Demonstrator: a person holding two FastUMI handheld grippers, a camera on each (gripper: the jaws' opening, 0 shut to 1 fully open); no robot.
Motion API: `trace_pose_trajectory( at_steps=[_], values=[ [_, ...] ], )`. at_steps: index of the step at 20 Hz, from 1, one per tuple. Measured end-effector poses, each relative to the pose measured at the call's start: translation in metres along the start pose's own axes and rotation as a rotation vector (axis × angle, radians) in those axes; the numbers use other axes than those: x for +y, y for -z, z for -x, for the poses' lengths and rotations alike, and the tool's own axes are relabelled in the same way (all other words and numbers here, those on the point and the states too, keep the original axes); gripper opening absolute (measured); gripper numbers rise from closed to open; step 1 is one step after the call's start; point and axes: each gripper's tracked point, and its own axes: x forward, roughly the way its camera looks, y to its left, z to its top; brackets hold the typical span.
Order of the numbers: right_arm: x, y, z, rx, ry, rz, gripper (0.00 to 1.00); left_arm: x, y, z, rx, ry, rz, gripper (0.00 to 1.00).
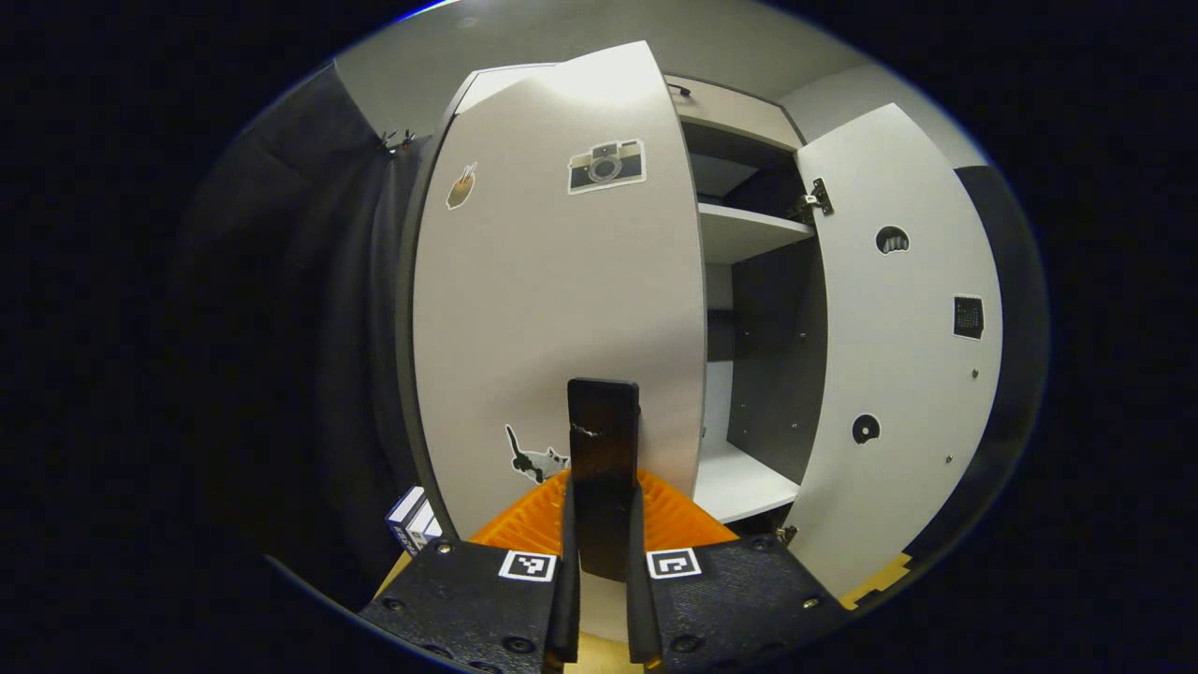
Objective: Open the right door of the double-door shoe cabinet with the right hand, and open the left door with the left hand.
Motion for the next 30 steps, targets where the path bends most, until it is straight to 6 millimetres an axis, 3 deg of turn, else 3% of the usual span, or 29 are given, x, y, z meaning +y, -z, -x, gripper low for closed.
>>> trace_pose_trajectory(
  at_steps=[10, 11, 14, 20, 22, 26, 28, 30],
  values=[
    [0.016, -0.004, 0.006, -0.021, -0.012, 0.024, 1.0, 0.043, 0.002, 0.049, -0.003, -0.013, -0.022, 0.21],
    [0.017, -0.004, 0.007, -0.022, -0.017, 0.017, 1.0, 0.048, 0.002, 0.052, -0.001, -0.01, -0.028, 0.16],
    [0.023, -0.005, 0.01, -0.026, -0.038, 0.008, 0.94, 0.065, 0.001, 0.061, 0.005, -0.002, -0.019, 0.16],
    [0.029, -0.002, 0.01, -0.027, -0.051, 0.013, 0.94, 0.095, 0.001, 0.076, 0.016, 0.014, -0.052, 0.12],
    [0.029, 0.0, 0.008, -0.025, -0.044, 0.014, 0.94, 0.116, 0.001, 0.081, 0.013, -0.022, -0.052, 0.1],
    [0.035, -0.001, 0.005, -0.026, -0.049, 0.003, 0.98, 0.177, 0.003, 0.089, 0.017, -0.13, -0.065, 0.01],
    [0.038, 0.001, 0.005, -0.027, -0.053, 0.002, 0.99, 0.174, 0.004, 0.087, 0.012, -0.043, 0.042, 0.0],
    [0.039, 0.0, 0.004, -0.029, -0.046, 0.007, 1.0, 0.176, 0.005, 0.086, -0.005, -0.025, 0.005, 0.01]
  ],
)
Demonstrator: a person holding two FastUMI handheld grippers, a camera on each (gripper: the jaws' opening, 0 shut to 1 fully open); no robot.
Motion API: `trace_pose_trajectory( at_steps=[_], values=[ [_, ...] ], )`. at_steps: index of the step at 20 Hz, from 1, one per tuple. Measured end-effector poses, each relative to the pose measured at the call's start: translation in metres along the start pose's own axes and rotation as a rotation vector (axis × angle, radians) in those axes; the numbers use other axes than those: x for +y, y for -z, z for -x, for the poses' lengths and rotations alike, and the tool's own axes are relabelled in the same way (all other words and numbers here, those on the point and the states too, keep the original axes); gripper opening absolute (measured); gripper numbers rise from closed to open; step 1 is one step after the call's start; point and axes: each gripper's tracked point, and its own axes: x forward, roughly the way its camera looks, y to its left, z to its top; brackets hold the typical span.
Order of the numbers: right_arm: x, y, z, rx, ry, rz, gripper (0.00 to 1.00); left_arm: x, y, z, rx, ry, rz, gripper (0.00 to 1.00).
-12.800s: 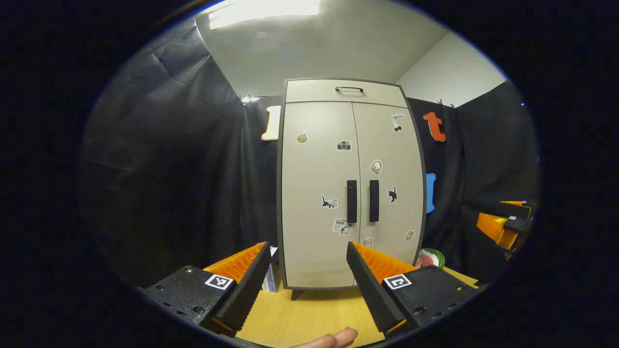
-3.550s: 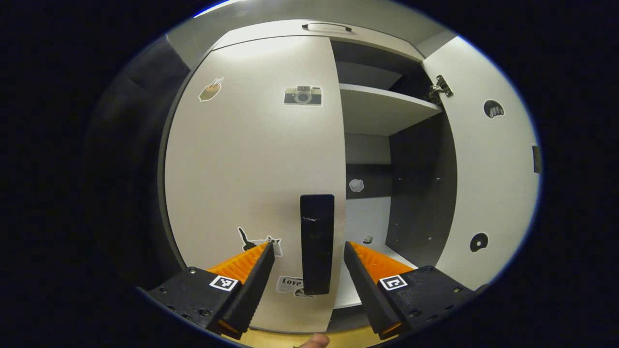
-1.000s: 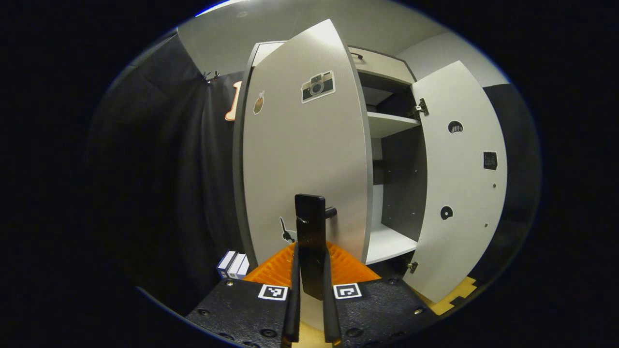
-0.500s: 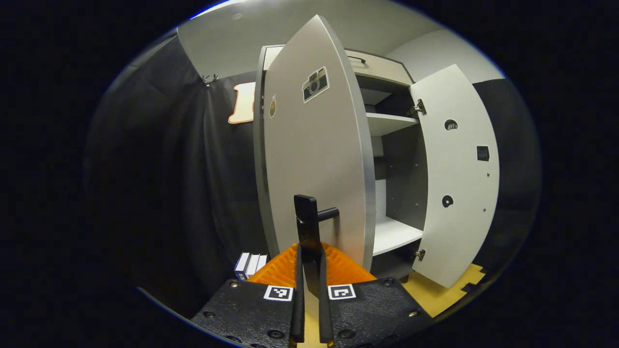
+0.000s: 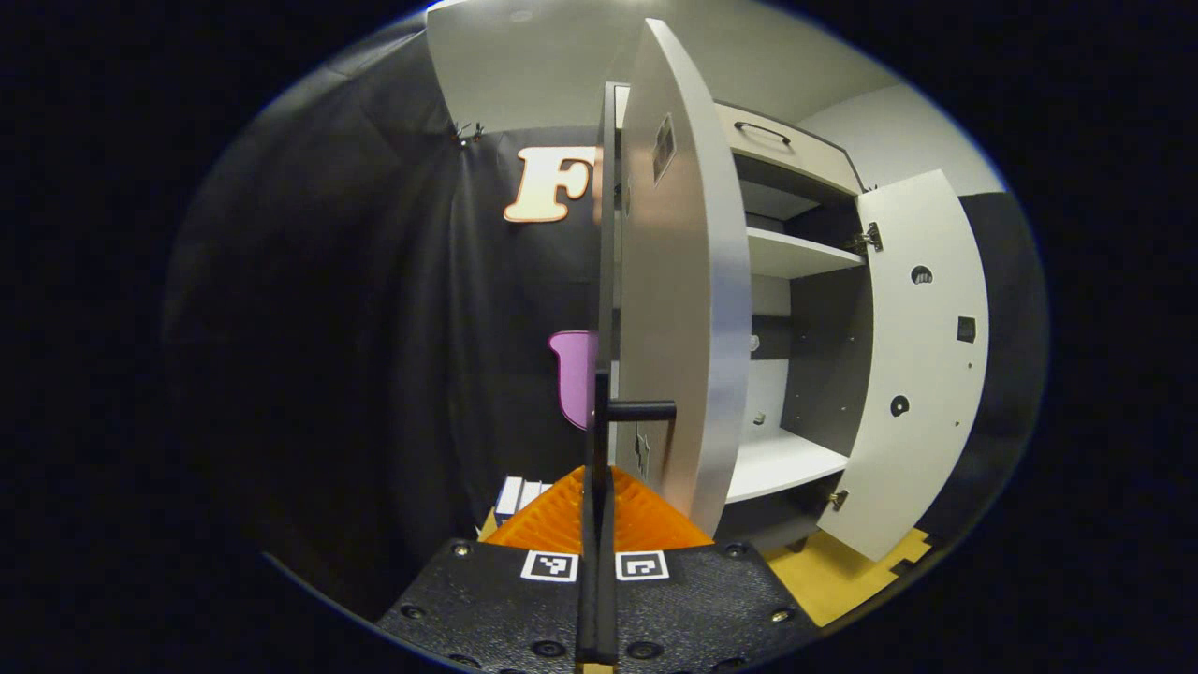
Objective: Open the right door of the double-door shoe cabinet with the right hand, and open the left door with the left hand.
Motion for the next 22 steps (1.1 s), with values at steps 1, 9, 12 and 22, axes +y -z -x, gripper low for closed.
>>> trace_pose_trajectory(
  at_steps=[1, 9, 12, 22],
  values=[
    [0.0, 0.0, 0.001, 0.001, 0.003, 0.002, 1.0, 0.001, 0.005, -0.001, 0.009, -0.012, -0.047, 0.0],
    [-0.004, 0.003, 0.002, -0.007, 0.011, 0.01, 0.98, -0.001, 0.002, 0.001, -0.024, -0.029, -0.042, 0.0],
    [-0.005, 0.005, 0.001, -0.01, 0.019, 0.009, 0.98, -0.001, 0.003, 0.002, -0.048, -0.051, -0.09, 0.01],
    [-0.01, 0.011, -0.002, 0.001, 0.025, -0.011, 0.97, -0.008, 0.026, 0.021, 0.006, -0.047, -0.068, 0.08]
  ],
)
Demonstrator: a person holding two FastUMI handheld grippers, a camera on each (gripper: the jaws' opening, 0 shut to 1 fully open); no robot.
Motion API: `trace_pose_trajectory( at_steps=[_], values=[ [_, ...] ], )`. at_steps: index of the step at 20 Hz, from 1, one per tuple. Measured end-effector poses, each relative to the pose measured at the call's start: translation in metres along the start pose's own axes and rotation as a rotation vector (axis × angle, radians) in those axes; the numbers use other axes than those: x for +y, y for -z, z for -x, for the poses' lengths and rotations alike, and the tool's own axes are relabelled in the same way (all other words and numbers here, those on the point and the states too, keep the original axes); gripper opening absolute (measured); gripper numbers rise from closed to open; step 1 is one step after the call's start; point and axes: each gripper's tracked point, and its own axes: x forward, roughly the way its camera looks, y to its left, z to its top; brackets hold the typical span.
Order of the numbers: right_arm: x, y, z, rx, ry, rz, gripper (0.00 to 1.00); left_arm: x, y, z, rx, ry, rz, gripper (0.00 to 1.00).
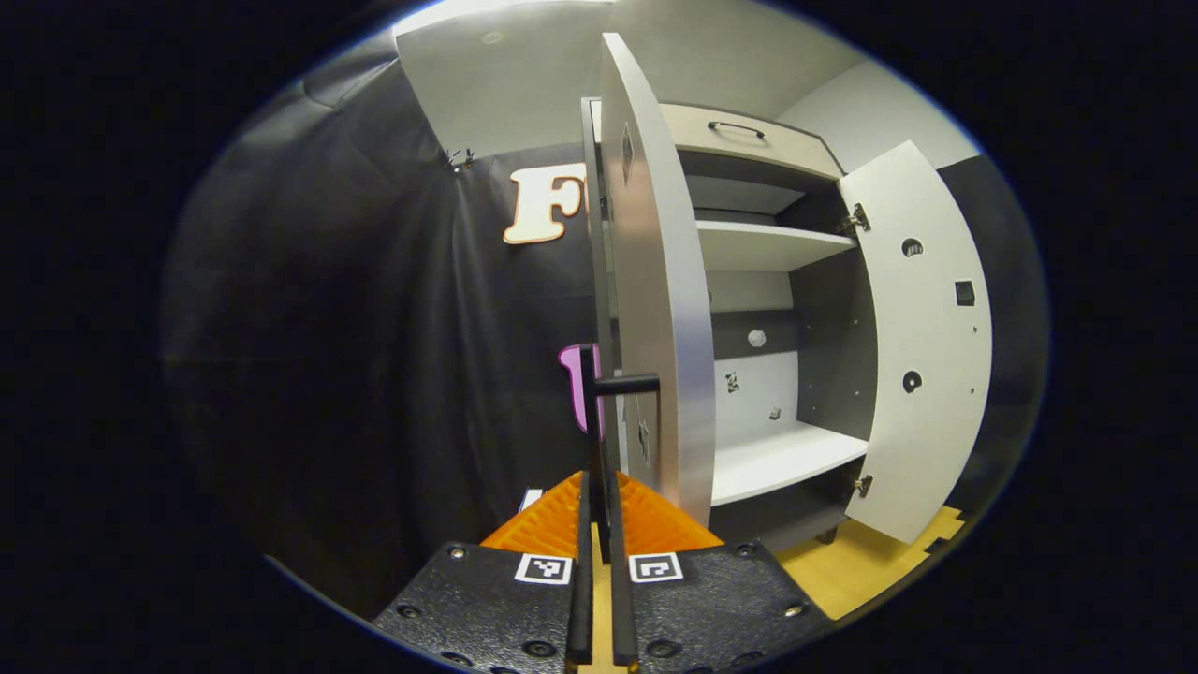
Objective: Open the right door of the double-door shoe cabinet with the right hand, and open the left door with the left hand.
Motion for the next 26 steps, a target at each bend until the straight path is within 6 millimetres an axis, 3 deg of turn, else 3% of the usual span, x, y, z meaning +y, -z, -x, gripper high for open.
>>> trace_pose_trajectory(
  at_steps=[4, 6, 9, 11, 13, 15, 18, 22, 26],
  values=[
    [-0.002, 0.002, 0.0, -0.001, -0.01, -0.018, 0.97, 0.0, 0.008, 0.02, -0.009, -0.027, 0.007, 0.17],
    [-0.002, 0.004, -0.001, 0.001, -0.012, -0.014, 0.98, -0.004, 0.01, 0.033, -0.016, -0.04, 0.017, 0.46],
    [-0.003, 0.01, -0.003, 0.011, -0.006, -0.01, 0.95, -0.024, 0.013, 0.069, -0.026, -0.013, 0.038, 0.83],
    [-0.006, 0.013, -0.005, 0.021, 0.001, -0.013, 0.98, -0.04, 0.013, 0.09, -0.036, -0.001, 0.056, 0.87],
    [-0.008, 0.014, -0.006, 0.026, 0.009, -0.014, 0.98, -0.041, 0.026, 0.116, -0.01, -0.025, 0.035, 0.94],
    [-0.013, 0.012, -0.005, 0.023, 0.02, -0.009, 0.98, -0.057, 0.031, 0.137, 0.016, -0.023, 0.007, 0.98],
    [-0.017, 0.007, 0.0, 0.006, 0.025, -0.004, 0.98, -0.088, 0.025, 0.161, 0.0, 0.03, 0.056, 0.97],
    [-0.028, 0.0, 0.007, -0.013, 0.051, 0.007, 0.97, -0.098, 0.018, 0.189, -0.057, -0.011, 0.119, 0.98],
    [-0.041, -0.006, 0.01, -0.023, 0.084, -0.001, 0.94, -0.117, 0.023, 0.216, -0.097, -0.01, 0.122, 0.97]
  ],
)
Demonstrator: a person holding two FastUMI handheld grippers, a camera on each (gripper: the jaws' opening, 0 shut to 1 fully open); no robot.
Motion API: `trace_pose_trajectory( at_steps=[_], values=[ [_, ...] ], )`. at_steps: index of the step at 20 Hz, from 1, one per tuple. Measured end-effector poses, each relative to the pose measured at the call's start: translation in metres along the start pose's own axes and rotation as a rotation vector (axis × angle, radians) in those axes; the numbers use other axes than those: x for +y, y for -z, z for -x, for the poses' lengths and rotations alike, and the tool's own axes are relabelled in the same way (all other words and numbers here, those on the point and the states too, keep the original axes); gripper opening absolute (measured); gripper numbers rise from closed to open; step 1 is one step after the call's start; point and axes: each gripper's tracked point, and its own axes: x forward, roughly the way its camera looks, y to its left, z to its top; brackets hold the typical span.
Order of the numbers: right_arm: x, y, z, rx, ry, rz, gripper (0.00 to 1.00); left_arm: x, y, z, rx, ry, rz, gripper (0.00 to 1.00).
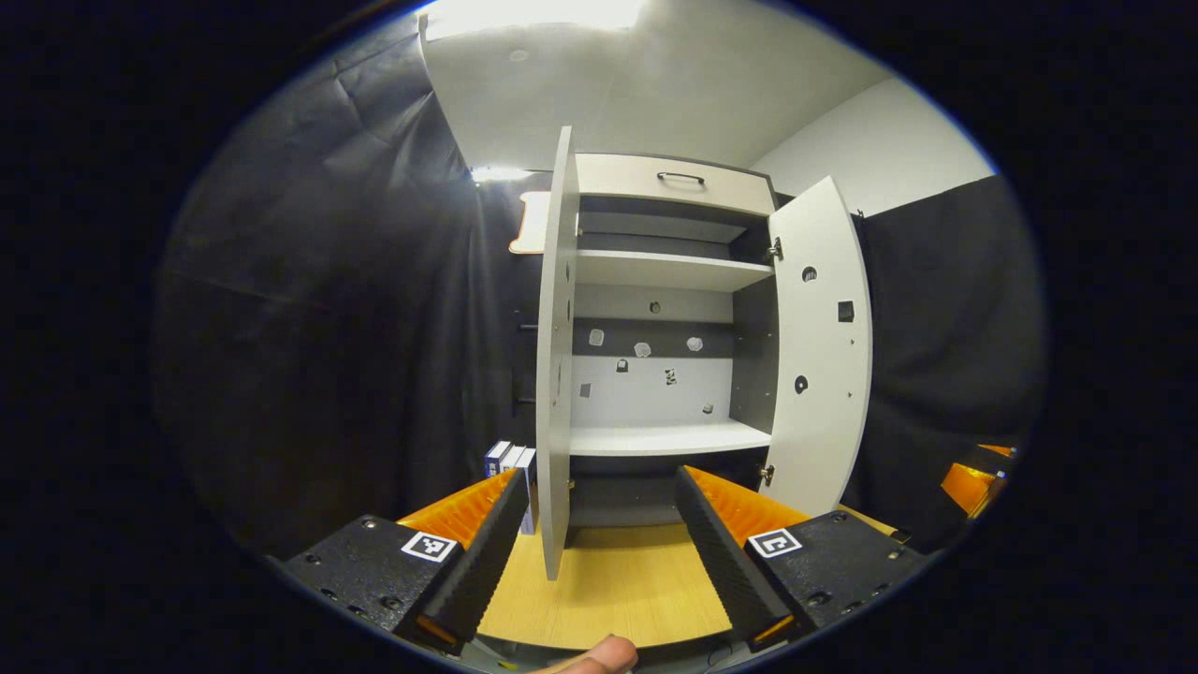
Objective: Open the right door of the double-door shoe cabinet with the right hand, and open the left door with the left hand.
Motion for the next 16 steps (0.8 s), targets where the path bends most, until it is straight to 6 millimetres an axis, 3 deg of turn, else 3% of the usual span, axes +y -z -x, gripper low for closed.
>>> trace_pose_trajectory(
  at_steps=[3, 6, 10, 13, 16],
  values=[
    [-0.007, -0.001, 0.0, -0.007, 0.022, -0.012, 0.94, -0.014, 0.011, 0.018, -0.014, 0.022, 0.032, 0.94],
    [-0.005, 0.001, 0.0, -0.02, 0.023, 0.005, 0.94, -0.026, 0.036, 0.033, 0.019, 0.037, 0.091, 0.94],
    [0.009, 0.017, 0.0, 0.012, -0.014, 0.053, 0.97, -0.035, 0.045, 0.035, 0.0, 0.039, -0.056, 0.96],
    [0.021, 0.024, 0.001, 0.028, -0.047, 0.056, 0.97, -0.057, 0.053, 0.03, 0.024, 0.065, -0.073, 0.96],
    [0.026, 0.025, 0.001, 0.027, -0.057, 0.071, 0.97, -0.047, 0.057, 0.036, 0.03, 0.061, -0.064, 0.98]
  ],
)
